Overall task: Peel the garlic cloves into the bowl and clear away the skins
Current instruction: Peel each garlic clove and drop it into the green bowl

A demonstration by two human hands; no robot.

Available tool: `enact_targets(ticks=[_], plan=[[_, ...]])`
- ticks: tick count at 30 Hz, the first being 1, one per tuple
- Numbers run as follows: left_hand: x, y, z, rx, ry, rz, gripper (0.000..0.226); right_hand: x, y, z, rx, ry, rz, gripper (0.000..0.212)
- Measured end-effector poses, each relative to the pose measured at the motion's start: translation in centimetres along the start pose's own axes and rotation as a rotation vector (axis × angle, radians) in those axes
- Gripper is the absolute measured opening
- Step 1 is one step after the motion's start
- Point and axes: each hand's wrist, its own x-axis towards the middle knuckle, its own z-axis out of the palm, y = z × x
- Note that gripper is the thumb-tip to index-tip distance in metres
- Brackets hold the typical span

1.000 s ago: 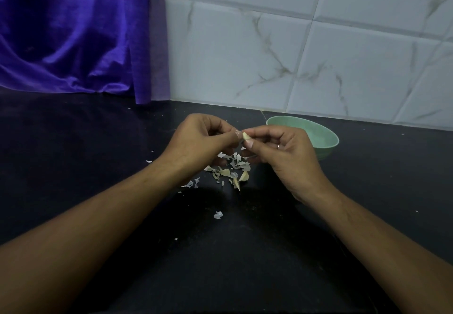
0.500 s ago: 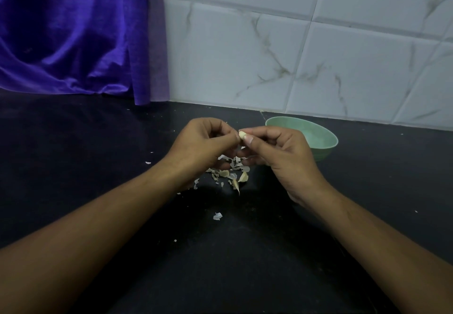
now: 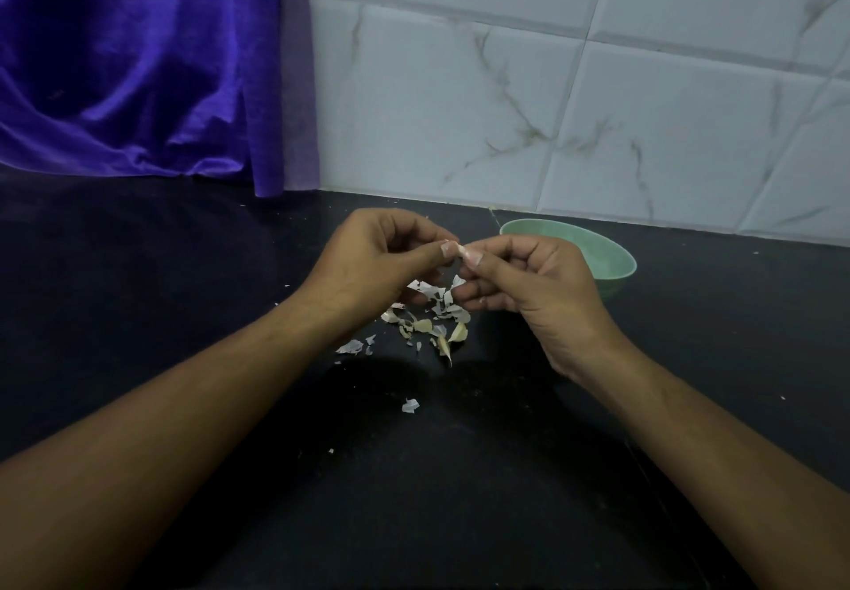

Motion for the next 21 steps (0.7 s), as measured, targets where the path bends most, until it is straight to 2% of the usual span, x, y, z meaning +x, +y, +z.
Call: enact_targets(ticks=[9,21], plan=[[0.01,-0.14,0.17,-0.016,0.002,-0.004,0.01,-0.36,0.04,0.15,-0.379,0.041,-0.208,0.01],[-0.15,-0.51,0.23,0.425,0.025,0.179,0.001,-0.96,-0.4,0.3,-0.641,0.018,-0.229,0.01]])
